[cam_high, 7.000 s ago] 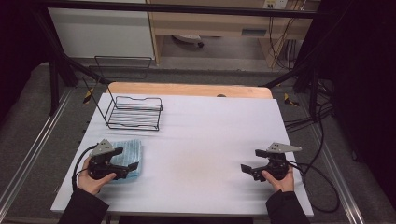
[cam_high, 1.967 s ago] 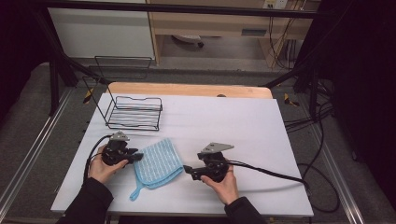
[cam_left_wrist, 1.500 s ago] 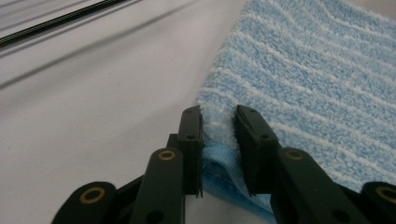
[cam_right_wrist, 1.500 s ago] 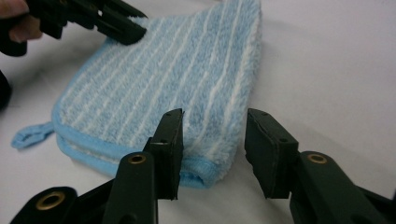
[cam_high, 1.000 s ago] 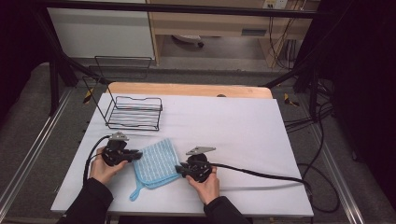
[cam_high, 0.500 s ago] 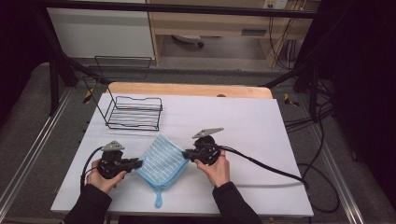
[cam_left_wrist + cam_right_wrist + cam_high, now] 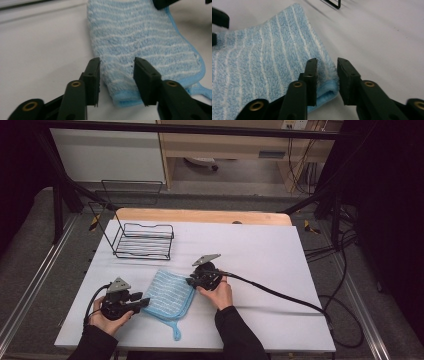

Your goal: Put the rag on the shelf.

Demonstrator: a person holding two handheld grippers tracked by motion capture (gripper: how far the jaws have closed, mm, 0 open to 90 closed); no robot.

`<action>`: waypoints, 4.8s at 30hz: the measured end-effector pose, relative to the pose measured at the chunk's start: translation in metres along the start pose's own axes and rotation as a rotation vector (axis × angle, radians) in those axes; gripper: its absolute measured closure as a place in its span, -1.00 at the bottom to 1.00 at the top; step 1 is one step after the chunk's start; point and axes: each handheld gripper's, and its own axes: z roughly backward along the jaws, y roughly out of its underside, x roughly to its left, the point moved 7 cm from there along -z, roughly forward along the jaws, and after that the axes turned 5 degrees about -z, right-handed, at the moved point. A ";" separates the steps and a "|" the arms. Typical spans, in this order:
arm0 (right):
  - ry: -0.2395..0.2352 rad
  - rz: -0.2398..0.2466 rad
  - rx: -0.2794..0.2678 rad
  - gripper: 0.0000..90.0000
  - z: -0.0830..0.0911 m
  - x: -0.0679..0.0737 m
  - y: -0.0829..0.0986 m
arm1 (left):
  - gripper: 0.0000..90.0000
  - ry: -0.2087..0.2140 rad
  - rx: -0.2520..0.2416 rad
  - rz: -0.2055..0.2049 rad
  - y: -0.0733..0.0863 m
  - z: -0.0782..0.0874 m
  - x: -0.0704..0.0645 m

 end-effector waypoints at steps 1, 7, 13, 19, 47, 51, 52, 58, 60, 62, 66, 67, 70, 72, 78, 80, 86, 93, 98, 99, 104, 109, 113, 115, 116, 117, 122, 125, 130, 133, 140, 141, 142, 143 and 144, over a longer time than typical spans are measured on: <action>0.006 0.010 -0.021 0.31 0.005 0.003 -0.001 | 0.13 -0.001 -0.001 -0.005 -0.002 0.002 0.002; -0.042 0.020 -0.099 -0.06 0.032 0.027 -0.005 | 0.22 0.042 0.051 -0.028 0.001 -0.007 0.008; -0.139 0.024 -0.056 0.12 0.039 0.057 0.017 | 0.52 0.086 0.104 -0.057 0.006 -0.016 0.003; -0.213 0.024 0.024 0.49 0.039 0.086 0.048 | 0.77 0.100 0.119 -0.064 0.009 -0.019 0.001; -0.121 0.114 0.153 0.95 0.057 0.079 0.060 | 0.92 0.149 0.075 0.000 0.010 -0.003 -0.022; -0.122 0.110 0.182 0.94 0.055 0.072 0.065 | 0.91 0.133 0.083 -0.004 0.015 -0.004 -0.030; -0.131 0.100 0.174 0.91 0.052 0.070 0.068 | 0.90 0.127 0.080 -0.002 0.016 -0.005 -0.031; -0.137 0.076 0.084 0.51 0.056 0.068 0.058 | 0.78 0.092 0.042 -0.046 0.015 -0.003 -0.028; -0.126 0.068 0.039 0.33 0.058 0.064 0.052 | 0.63 0.083 0.019 -0.056 0.011 0.001 -0.025; -0.107 0.052 -0.006 0.06 0.059 0.056 0.047 | 0.37 0.068 -0.005 -0.061 0.005 0.005 -0.021; -0.086 0.041 -0.028 -0.18 0.058 0.048 0.045 | 0.07 0.051 0.000 -0.052 -0.005 0.007 -0.011; -0.088 0.034 -0.030 -0.26 0.057 0.046 0.044 | -0.02 0.047 0.002 -0.050 -0.007 0.006 -0.009; -0.084 0.018 -0.039 -0.49 0.057 0.039 0.042 | -0.26 0.045 0.002 -0.048 -0.012 0.001 -0.003; -0.082 0.009 -0.042 -0.60 0.057 0.035 0.041 | -0.39 0.041 0.016 -0.055 -0.015 -0.003 0.001; -0.077 0.000 -0.048 -0.79 0.060 0.027 0.038 | -0.60 0.042 0.009 -0.056 -0.026 -0.010 0.010; -0.075 -0.012 -0.048 -0.83 0.062 0.024 0.039 | -0.65 0.049 -0.002 -0.048 -0.032 -0.012 0.012; -0.063 -0.028 -0.042 -0.90 0.069 0.017 0.043 | -0.76 0.040 -0.012 -0.034 -0.047 -0.020 0.018; -0.047 -0.043 -0.037 -0.91 0.071 0.009 0.055 | -0.63 -0.041 0.023 -0.005 -0.051 -0.040 0.035; -0.039 -0.052 -0.027 -0.91 0.068 0.006 0.061 | -0.35 -0.040 0.067 0.035 -0.041 -0.054 0.042; -0.041 -0.056 -0.028 -0.91 0.067 0.007 0.061 | -0.31 -0.031 0.068 0.037 -0.040 -0.055 0.042; -0.044 -0.055 -0.021 -0.91 0.065 0.007 0.063 | 0.06 -0.007 0.077 0.041 -0.036 -0.060 0.042; -0.046 -0.060 -0.025 -0.91 0.064 0.008 0.063 | 0.40 0.016 0.093 0.015 -0.034 -0.065 0.036; -0.044 -0.066 -0.023 -0.91 0.063 0.008 0.063 | 0.53 0.027 0.079 0.019 -0.031 -0.066 0.034; -0.041 -0.066 -0.031 -0.91 0.064 0.007 0.062 | 0.57 0.033 0.076 0.027 -0.030 -0.066 0.034; -0.042 -0.067 -0.031 -0.91 0.064 0.007 0.062 | 0.60 0.037 0.079 0.028 -0.030 -0.066 0.034; -0.043 -0.070 -0.035 -0.91 0.064 0.007 0.061 | 0.62 0.036 0.080 0.026 -0.030 -0.066 0.034; -0.042 -0.092 -0.058 -0.91 0.064 0.006 0.056 | 0.70 0.018 0.089 0.015 -0.030 -0.067 0.031; -0.038 -0.092 -0.069 -0.92 0.063 0.006 0.051 | 0.72 0.016 0.089 0.021 -0.030 -0.067 0.031; -0.033 -0.072 -0.077 -0.94 0.056 0.009 0.037 | 0.73 0.022 0.090 0.023 -0.030 -0.067 0.032; -0.031 -0.072 -0.084 -0.95 0.049 0.010 0.025 | 0.74 0.022 0.089 0.018 -0.029 -0.067 0.032; -0.008 -0.100 -0.076 -0.79 0.016 0.006 0.001 | 0.73 0.027 0.085 0.014 -0.029 -0.067 0.032; 0.005 -0.107 -0.068 -0.73 0.010 0.005 -0.001 | 0.73 0.027 0.085 0.013 -0.029 -0.068 0.032; 0.003 -0.112 -0.069 -0.62 0.003 0.003 -0.003 | 0.74 0.028 0.086 0.011 -0.029 -0.067 0.032; 0.002 -0.120 -0.067 -0.56 -0.001 0.002 -0.005 | 0.73 0.025 0.085 0.009 -0.029 -0.067 0.032; 0.008 -0.130 -0.064 -0.50 -0.005 0.000 -0.006 | 0.73 0.024 0.086 0.008 -0.029 -0.067 0.031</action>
